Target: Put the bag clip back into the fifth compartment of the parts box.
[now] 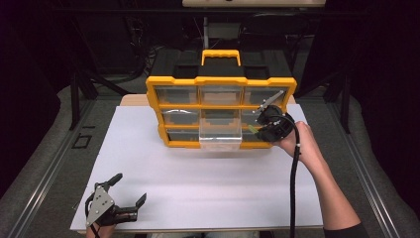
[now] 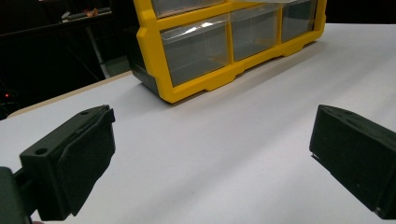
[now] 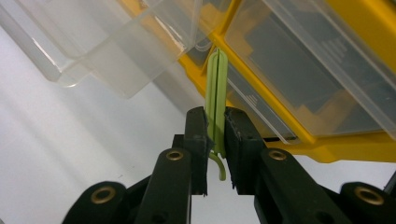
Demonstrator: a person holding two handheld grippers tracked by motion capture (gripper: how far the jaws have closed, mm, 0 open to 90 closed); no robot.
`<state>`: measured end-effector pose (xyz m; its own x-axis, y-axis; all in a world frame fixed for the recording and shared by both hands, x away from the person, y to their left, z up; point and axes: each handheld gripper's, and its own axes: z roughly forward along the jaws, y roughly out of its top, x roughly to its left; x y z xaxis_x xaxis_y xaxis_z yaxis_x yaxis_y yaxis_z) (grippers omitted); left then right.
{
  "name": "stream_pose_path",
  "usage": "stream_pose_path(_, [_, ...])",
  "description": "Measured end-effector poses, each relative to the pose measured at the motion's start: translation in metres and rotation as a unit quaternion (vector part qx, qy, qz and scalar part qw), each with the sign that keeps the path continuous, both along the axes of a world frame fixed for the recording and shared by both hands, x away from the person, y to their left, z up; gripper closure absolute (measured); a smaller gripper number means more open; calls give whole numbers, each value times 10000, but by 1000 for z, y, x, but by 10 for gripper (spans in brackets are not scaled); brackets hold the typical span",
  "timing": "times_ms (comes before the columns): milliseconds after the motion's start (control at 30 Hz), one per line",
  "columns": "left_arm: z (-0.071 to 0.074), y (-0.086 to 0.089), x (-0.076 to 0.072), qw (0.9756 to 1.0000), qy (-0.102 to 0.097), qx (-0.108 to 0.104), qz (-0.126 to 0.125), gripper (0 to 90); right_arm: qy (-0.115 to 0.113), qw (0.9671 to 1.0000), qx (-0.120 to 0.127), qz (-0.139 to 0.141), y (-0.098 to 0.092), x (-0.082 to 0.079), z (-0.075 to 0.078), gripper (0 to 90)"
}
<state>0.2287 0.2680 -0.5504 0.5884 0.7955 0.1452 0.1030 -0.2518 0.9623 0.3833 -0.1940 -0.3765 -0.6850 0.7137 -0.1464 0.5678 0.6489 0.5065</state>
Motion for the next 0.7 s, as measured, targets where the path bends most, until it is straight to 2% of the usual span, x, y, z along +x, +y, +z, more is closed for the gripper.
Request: stream_pose_path(700, [0,0,0,10000,14,3,-15,4,-209,9996,-82,143,14,3,30,796])
